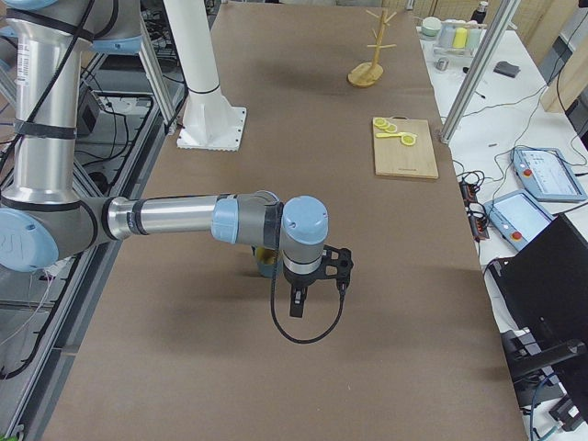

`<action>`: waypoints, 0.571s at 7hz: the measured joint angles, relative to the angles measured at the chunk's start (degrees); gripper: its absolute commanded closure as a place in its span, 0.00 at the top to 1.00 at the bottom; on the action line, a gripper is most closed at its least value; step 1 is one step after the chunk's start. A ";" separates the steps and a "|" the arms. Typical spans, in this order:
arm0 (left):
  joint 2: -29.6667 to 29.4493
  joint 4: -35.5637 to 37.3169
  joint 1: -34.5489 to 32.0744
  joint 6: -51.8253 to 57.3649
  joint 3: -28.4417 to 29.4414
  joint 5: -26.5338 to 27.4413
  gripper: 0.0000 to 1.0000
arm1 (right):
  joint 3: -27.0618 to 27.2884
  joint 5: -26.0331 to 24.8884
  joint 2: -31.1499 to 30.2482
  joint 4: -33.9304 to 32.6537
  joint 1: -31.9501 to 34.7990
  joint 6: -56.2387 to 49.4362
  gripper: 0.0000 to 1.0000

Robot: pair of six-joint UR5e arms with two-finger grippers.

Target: Hang cup on storage rack

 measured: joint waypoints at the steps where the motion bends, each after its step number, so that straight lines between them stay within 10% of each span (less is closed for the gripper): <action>1: 0.10 -0.89 0.00 0.46 -0.22 0.01 0.99 | 0.06 0.02 0.01 0.00 0.00 0.00 1.00; 4: 0.23 -3.00 0.03 2.01 -0.27 0.15 0.99 | 0.40 0.02 0.02 1.28 0.00 -0.04 1.00</action>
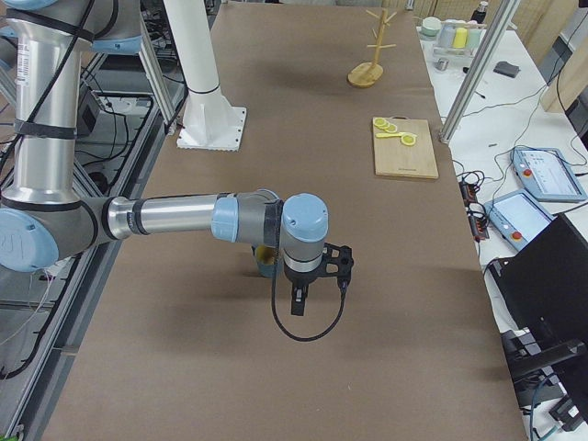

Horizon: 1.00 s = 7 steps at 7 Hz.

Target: Hang cup on storage rack

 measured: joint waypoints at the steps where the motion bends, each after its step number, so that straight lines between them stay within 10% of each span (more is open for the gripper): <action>1: -0.19 -0.06 0.03 0.06 -0.04 0.05 0.99 | -0.04 0.00 -0.09 2.43 0.00 0.01 1.00; 7: -0.86 -8.45 0.27 -0.26 1.01 -0.06 0.99 | -2.75 2.57 0.26 24.90 -0.01 1.62 1.00</action>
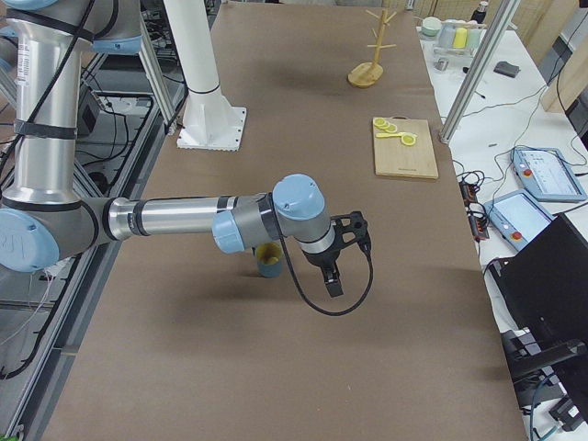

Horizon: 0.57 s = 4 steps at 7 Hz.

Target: Hang cup on storage rack

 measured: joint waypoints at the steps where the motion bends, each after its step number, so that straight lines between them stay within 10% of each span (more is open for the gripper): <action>1: -0.13 -5.69 0.00 -0.59 1.81 0.03 0.99 | -1.54 1.77 0.06 0.89 0.01 1.34 1.00; 4: -0.28 -16.50 -0.01 -5.84 5.54 0.00 0.99 | -2.33 2.86 0.00 7.21 -1.48 3.29 1.00</action>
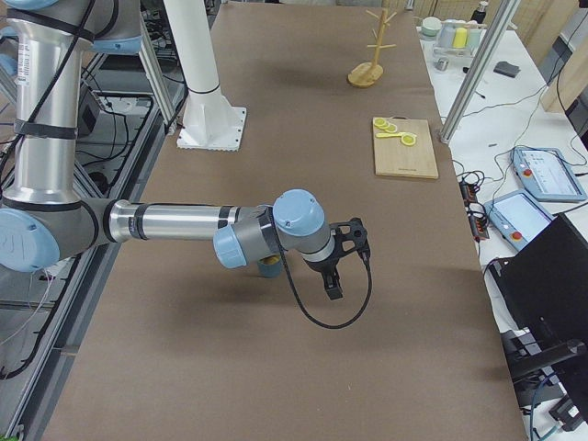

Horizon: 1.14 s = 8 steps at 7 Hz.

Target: Hang cup on storage rack

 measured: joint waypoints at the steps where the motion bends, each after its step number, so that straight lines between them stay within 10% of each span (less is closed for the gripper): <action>1: 0.14 -1.34 0.02 -0.40 0.08 0.01 0.99 | 0.52 -0.45 0.05 1.24 -2.78 3.41 1.00; 8: 0.77 -3.61 0.06 -0.97 -0.14 0.10 0.99 | 11.95 -14.49 -16.27 8.44 -30.25 22.15 0.98</action>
